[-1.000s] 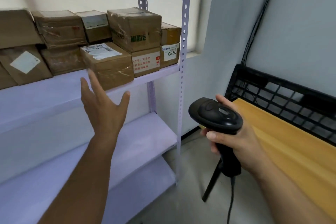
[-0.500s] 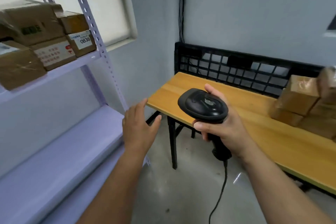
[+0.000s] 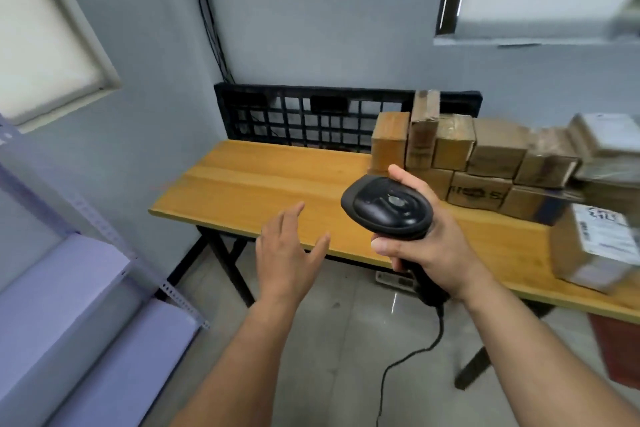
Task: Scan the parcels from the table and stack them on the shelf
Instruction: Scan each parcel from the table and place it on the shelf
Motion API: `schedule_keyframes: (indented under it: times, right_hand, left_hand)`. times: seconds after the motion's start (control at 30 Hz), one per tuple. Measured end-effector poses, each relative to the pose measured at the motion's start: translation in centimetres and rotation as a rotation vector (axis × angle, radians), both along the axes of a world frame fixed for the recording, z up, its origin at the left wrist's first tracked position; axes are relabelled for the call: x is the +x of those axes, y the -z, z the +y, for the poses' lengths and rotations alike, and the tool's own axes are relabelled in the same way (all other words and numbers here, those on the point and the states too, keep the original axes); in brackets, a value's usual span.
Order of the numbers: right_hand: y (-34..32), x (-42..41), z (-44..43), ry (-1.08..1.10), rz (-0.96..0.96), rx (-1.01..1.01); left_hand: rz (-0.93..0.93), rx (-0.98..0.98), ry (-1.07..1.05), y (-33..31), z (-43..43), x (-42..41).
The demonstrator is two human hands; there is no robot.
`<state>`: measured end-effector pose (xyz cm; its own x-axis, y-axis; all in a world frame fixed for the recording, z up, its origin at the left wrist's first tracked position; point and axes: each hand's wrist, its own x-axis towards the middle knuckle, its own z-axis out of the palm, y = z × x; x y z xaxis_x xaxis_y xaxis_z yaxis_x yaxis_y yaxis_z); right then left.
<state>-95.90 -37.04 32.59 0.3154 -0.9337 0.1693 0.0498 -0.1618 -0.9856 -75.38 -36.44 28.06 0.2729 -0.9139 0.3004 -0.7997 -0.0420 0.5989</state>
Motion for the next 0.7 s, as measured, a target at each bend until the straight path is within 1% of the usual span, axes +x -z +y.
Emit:
schedule_keyframes:
  times: [0.2,0.33,0.47,0.7]
  right_hand:
    - [0.6,-7.9,0.8,0.148,0.008,0.024]
    - [1.3,-11.8,1.0,0.27,0.027,0.016]
    - [2.6,-15.4,0.7,0.373,0.029,0.051]
    - [4.0,-22.3,-0.1,0.602,0.039,0.1]
  left_hand:
    - [0.036,0.044,0.132,0.8,-1.3,-8.2]
    - [0.033,0.059,0.228,1.1,-2.7,-12.0]
    - [0.043,0.086,0.321,1.8,-4.8,-15.8]
    - [0.063,0.193,0.503,2.7,-9.1,-23.9]
